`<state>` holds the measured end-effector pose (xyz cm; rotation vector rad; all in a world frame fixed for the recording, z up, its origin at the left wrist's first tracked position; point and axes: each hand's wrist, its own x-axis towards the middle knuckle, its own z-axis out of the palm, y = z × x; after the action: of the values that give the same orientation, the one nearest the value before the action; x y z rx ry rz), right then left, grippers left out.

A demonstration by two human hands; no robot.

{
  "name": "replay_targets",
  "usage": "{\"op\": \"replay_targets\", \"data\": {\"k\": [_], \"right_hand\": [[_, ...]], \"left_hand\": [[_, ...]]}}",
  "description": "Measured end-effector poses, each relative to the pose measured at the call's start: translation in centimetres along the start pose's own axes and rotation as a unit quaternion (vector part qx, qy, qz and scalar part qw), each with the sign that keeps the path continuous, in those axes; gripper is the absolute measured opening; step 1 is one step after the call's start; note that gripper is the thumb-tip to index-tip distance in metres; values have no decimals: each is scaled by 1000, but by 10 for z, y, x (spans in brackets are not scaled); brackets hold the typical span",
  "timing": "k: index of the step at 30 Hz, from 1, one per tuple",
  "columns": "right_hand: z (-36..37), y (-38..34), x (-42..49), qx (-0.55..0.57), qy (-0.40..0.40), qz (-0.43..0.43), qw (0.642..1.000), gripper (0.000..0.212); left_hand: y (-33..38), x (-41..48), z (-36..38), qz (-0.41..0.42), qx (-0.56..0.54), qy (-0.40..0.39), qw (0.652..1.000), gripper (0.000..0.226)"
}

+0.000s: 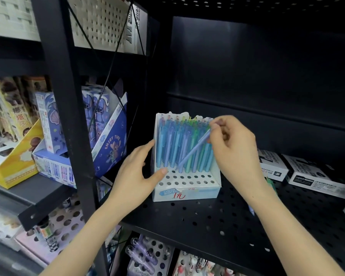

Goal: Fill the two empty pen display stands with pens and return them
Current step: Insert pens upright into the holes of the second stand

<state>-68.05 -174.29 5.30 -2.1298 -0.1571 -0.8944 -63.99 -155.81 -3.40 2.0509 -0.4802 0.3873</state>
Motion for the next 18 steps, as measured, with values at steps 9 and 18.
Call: {"op": "replay_targets", "data": {"k": [9,18], "right_hand": [[25,5,7,-89,-61,-52,993,17],[42,4,14,-148,-64,-95,982,10]], "left_hand": [[-11,-2,9,-17,-43,-42,998,92],[-14,0,11,-17,-58,-36,998,90]]}}
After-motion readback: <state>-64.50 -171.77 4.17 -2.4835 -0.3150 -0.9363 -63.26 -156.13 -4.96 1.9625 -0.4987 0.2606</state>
